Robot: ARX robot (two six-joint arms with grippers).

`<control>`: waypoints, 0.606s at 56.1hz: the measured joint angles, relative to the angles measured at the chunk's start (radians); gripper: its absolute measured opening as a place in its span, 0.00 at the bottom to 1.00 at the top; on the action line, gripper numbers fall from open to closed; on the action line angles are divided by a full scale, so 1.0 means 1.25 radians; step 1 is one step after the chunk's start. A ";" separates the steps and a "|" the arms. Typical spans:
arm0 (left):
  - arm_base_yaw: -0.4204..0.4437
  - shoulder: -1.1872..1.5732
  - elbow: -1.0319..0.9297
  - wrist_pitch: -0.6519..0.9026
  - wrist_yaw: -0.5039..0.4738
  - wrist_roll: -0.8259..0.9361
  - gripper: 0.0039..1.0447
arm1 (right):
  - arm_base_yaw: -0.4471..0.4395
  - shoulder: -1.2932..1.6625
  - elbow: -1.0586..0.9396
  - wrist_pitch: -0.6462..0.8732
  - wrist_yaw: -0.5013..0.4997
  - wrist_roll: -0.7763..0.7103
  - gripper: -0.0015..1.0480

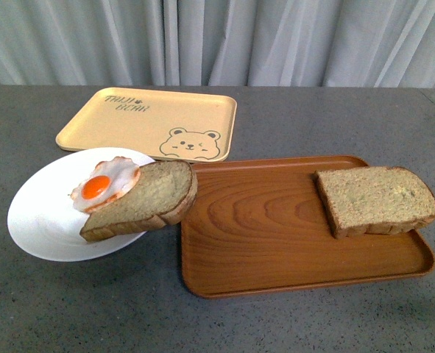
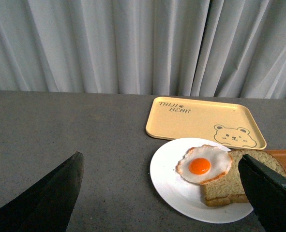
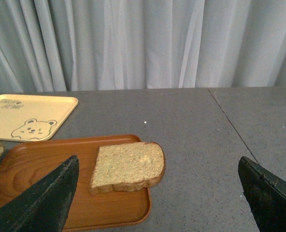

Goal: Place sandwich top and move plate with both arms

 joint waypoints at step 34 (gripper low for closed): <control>0.000 0.000 0.000 0.000 0.000 0.000 0.92 | 0.000 0.000 0.000 0.000 0.000 0.000 0.91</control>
